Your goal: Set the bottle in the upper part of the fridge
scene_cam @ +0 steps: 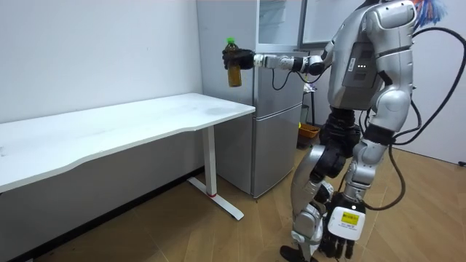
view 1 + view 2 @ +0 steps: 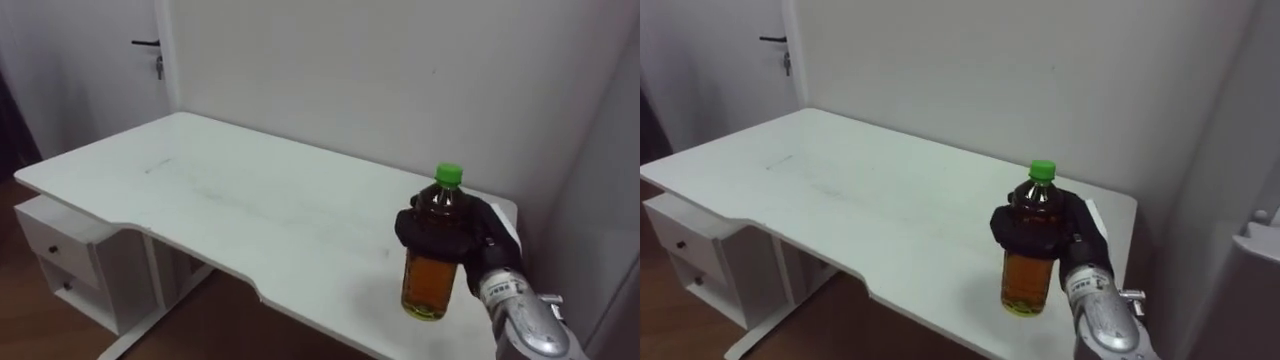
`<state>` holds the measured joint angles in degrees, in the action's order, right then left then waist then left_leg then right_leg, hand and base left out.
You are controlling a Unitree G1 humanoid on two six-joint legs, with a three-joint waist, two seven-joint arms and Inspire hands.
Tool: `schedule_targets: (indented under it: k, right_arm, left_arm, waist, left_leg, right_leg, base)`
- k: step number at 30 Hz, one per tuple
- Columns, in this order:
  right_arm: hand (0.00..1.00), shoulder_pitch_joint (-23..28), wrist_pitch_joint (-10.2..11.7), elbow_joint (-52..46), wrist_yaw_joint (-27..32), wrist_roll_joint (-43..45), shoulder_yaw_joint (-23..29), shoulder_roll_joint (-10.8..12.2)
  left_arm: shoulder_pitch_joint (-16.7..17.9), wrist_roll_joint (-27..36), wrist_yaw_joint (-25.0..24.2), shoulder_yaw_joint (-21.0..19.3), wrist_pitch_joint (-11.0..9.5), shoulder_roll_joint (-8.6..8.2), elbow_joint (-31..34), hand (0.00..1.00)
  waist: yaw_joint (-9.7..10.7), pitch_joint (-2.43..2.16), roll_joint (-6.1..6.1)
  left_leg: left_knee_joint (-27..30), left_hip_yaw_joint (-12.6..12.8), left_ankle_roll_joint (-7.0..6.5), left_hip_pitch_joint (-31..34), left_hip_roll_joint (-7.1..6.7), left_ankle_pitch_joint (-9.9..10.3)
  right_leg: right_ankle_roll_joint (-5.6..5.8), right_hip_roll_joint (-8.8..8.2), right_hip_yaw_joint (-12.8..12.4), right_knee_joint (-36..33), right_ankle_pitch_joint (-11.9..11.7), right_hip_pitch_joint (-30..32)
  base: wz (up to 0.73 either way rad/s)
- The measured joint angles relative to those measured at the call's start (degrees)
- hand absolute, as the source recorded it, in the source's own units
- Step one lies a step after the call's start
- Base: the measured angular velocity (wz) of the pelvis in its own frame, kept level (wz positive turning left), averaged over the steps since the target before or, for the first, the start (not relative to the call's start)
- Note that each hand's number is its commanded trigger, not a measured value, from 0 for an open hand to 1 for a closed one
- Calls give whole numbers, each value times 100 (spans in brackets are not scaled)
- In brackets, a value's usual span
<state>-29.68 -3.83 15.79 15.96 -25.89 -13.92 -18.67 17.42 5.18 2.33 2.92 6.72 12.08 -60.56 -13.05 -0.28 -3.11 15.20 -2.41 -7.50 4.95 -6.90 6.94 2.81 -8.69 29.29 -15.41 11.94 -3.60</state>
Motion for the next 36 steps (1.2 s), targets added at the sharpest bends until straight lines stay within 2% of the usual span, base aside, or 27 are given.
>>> schedule_targets:
  k: [4, 7, 10, 13, 16, 19, 20, 24, 30, 36]
  right_arm:
    - [100, 0, -1, -341, -65, 126, 92, -1]
    - [100, 0, -1, -643, -113, 186, 215, -8]
    - [100, 0, -2, -876, -148, 407, 227, -121]
    - [100, 0, -2, -1086, -314, 636, 310, -207]
    - [100, -1, -9, -1419, -397, 775, 479, -217]
    - [100, -2, -9, -1783, -415, 707, 585, -378]
    - [100, -3, -9, -1887, -414, 616, 653, -418]
    - [100, -10, -9, -2015, -417, 354, 860, -484]
    - [100, -11, -139, -2334, -303, -105, 1391, -674]
    - [100, -15, -321, -2593, -100, -115, 1619, -908]
  left_arm:
    - [-1, -116, 57, -249, -75, -97, -2, 0]
    - [9, -118, 97, -293, -78, -114, -23, 0]
    - [-20, -236, 98, -316, -77, -135, -18, 0]
    - [-20, -363, 89, -545, -83, -196, -20, 0]
    - [-28, -360, 80, -735, -83, -231, -158, 0]
    - [-9, -435, 81, -863, -86, -221, -183, 0]
    - [-9, -495, 82, -931, -92, -203, -199, 0]
    - [-16, -491, 96, -1012, -109, -177, -338, 0]
    - [0, -497, 98, -1192, -87, -200, -382, 0]
    - [-4, -598, 230, -1290, -72, -199, -379, 0]
  waist:
    - [86, 14, 23]
    - [178, 18, 31]
    - [217, 20, 35]
    - [291, 14, 27]
    - [307, 10, 20]
    - [315, 5, 10]
    - [320, -15, -19]
    - [364, -62, -94]
    - [579, -40, -123]
    - [754, -60, -210]
  left_leg:
    - [-57, 60, -5, -106, 16, 27]
    - [-162, 78, -6, -164, 17, 28]
    - [-179, 110, -8, -167, 20, 28]
    - [-222, 158, -10, -184, 26, 32]
    - [-274, 284, -12, -194, 51, 30]
    - [-333, 398, -14, -261, 77, 33]
    - [-362, 423, -12, -283, 85, 34]
    - [-385, 510, 15, -354, 126, 59]
    - [-361, 514, 48, -365, 138, 125]
    - [-388, 555, 25, -359, 146, 111]
  right_leg:
    - [12, 35, -108, 62, -37, -69]
    - [13, 90, -258, 75, -80, -69]
    - [11, 91, -383, 71, -86, -29]
    - [12, 101, -486, 76, -86, -9]
    - [12, 127, -714, 69, -86, 70]
    - [15, 162, -921, 82, -90, 82]
    - [14, 177, -1001, 93, -91, 84]
    - [-7, 224, -1057, 161, -111, 22]
    - [-5, 238, -1060, 186, -119, -7]
    - [-7, 250, -1151, 166, -120, 52]
  base:
    - [-10]
    - [-9]
    - [-10]
    - [-11]
    - [-21]
    - [-19]
    - [-16]
    - [-14]
    - [-2]
    - [-6]
